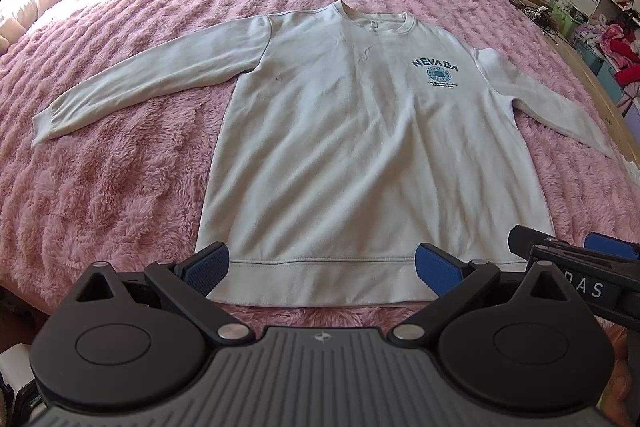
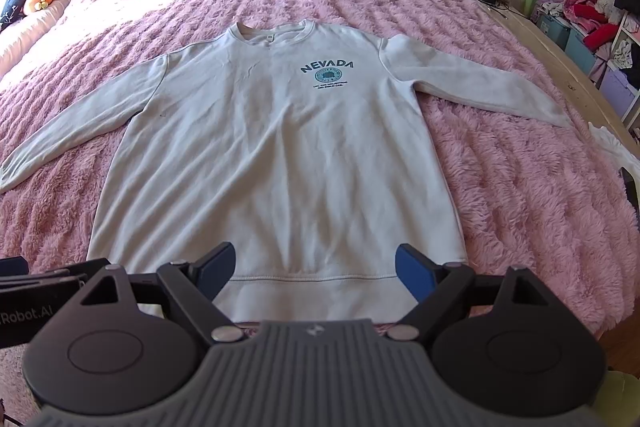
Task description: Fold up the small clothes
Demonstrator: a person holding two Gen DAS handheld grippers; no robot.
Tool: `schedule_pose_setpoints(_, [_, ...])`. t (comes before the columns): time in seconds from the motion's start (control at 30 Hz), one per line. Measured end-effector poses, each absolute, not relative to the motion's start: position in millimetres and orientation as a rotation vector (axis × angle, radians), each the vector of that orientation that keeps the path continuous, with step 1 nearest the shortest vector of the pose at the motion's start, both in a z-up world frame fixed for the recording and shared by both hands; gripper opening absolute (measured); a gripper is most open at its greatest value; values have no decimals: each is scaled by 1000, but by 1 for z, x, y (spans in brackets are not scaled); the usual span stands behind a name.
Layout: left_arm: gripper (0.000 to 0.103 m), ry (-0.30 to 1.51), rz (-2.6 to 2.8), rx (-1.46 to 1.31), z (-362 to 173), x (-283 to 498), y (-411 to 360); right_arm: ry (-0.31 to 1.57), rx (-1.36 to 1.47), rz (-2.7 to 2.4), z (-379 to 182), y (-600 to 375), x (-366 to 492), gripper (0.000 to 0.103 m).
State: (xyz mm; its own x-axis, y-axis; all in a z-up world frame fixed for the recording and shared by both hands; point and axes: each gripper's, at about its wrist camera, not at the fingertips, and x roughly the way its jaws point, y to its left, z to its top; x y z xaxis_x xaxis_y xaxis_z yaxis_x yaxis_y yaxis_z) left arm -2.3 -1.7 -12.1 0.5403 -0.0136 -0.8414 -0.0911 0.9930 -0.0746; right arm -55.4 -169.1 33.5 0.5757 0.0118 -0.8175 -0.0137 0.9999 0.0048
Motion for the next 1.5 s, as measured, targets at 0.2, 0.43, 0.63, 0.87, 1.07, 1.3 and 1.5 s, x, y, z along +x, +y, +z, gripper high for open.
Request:
schedule_pose_setpoints(0.2, [103,1004,43,-109,-11,0,-3,953,-3,13,34,-169,-55,83])
schedule_pose_setpoints(0.43, [103,1009,41,-107,-9,3,-4,953,-4,13,34,-170,-55,83])
schedule_pose_setpoints(0.63, [103,1017,35,-107,-9,5,-5,957,4,11,34,-172,-54,83])
schedule_pose_setpoints(0.87, [103,1024,33,-108,-12,8,-7,964,8,5,32,-173,-51,83])
schedule_pose_setpoints(1.07, [103,1033,38,-103,-15,11,-8,976,15,0,28,-174,-48,83])
schedule_pose_setpoints(1.3, [103,1044,49,-105,-18,17,-6,989,18,3,24,-174,-40,83])
schedule_pose_setpoints(1.5, [103,1052,52,-105,-21,20,-4,991,23,5,24,-174,-37,83])
